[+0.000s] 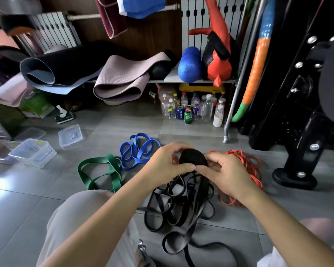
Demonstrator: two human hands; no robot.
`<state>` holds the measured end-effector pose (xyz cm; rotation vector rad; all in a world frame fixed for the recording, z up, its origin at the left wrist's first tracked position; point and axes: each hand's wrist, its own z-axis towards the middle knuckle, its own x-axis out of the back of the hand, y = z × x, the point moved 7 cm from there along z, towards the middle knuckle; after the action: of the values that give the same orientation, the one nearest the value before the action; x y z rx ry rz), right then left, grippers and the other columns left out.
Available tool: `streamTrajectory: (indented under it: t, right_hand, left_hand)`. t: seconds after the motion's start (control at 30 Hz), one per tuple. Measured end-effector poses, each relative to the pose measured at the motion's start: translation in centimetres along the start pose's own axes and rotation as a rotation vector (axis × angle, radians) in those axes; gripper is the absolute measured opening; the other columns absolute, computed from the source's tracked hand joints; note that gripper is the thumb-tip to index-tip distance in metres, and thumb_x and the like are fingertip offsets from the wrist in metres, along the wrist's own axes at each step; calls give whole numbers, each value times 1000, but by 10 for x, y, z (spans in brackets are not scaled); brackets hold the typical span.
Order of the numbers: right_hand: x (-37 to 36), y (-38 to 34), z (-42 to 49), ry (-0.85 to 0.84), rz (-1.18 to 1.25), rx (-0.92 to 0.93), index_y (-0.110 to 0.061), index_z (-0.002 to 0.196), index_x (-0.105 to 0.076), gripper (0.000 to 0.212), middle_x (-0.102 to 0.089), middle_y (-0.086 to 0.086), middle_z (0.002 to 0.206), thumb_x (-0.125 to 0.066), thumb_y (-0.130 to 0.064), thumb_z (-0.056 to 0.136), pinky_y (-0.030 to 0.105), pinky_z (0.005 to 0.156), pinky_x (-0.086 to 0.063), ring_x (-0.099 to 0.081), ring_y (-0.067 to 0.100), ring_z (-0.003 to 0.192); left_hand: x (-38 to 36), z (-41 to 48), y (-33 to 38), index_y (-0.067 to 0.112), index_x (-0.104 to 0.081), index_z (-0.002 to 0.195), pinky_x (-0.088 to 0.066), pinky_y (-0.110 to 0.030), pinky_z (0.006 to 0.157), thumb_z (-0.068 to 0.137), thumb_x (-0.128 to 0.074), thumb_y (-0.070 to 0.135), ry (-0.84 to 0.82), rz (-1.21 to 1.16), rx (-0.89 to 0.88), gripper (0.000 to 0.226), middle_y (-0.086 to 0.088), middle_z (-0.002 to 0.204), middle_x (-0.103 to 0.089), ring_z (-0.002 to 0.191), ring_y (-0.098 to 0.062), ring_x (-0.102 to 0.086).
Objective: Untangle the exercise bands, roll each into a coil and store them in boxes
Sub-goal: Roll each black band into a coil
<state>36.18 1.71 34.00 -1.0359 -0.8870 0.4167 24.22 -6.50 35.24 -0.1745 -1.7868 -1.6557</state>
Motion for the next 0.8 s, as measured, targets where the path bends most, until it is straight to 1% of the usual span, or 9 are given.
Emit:
streamTrajectory:
  t: [0.07,0.13,0.2,0.3,0.43,0.53,0.63,0.7,0.8]
  right_hand:
    - [-4,-2,3,-40,-164,41,-21,97,-72,16,-61,-15,72,-71,-20,81,21,68,-50,-62,1,70]
    - [-4,-4,4,-49,-126,42,-23,97,-71,17,-63,-13,79,-71,-18,81,27,75,-53,-64,3,77]
    - [2,-7,6,-7,31,21,-32,93,-67,23,-69,-6,88,-72,-14,79,31,79,-54,-67,11,84]
    - [10,-13,10,73,217,20,-36,88,-65,32,-73,-9,85,-75,-9,75,19,76,-54,-69,7,82]
    - [17,-29,17,120,338,37,-33,91,-67,33,-72,-22,83,-69,-2,78,8,70,-49,-68,-3,78]
    - [22,-47,29,87,432,49,-26,97,-68,29,-72,-20,81,-68,-4,79,6,62,-46,-65,-6,73]
    - [28,-68,42,99,424,86,-31,89,-68,28,-73,-15,82,-69,-5,78,11,70,-51,-69,1,79]
    - [34,-81,50,95,394,101,-27,87,-69,26,-74,-9,78,-68,-3,80,14,72,-52,-70,6,77]
    - [40,-95,57,40,235,112,-20,87,-69,21,-72,-6,77,-68,0,80,16,74,-53,-68,3,73]
  left_hand:
    - [5,2,9,28,-65,111,-52,-30,83,78,-74,28,-17,245,-58,34,14,101,-63,90,-7,-61]
    - [7,3,15,26,-69,100,-55,-33,75,78,-74,27,-52,224,-62,22,15,87,-66,77,-7,-63]
    - [16,4,19,27,-70,91,-57,-31,69,75,-77,19,-29,53,-19,19,11,81,-70,73,-10,-67]
    - [34,8,22,25,-71,88,-55,-24,62,73,-76,6,66,-314,53,24,3,79,-73,72,-16,-69]
    - [38,9,30,19,-73,84,-51,-16,55,63,-73,16,82,-712,87,21,-1,76,-73,66,-9,-67]
    - [39,12,36,11,-71,90,-52,-16,54,68,-66,16,74,-929,86,23,-3,76,-72,62,-8,-65]
    - [44,15,48,13,-76,81,-53,-16,55,74,-62,16,64,-1041,62,15,-3,72,-69,57,-7,-62]
    - [53,16,58,13,-74,82,-51,-18,53,76,-63,13,77,-986,52,12,-5,73,-67,55,-9,-59]
    - [86,15,80,18,-65,98,-49,-21,62,79,-70,5,145,-325,-86,23,2,88,-65,70,-8,-60]
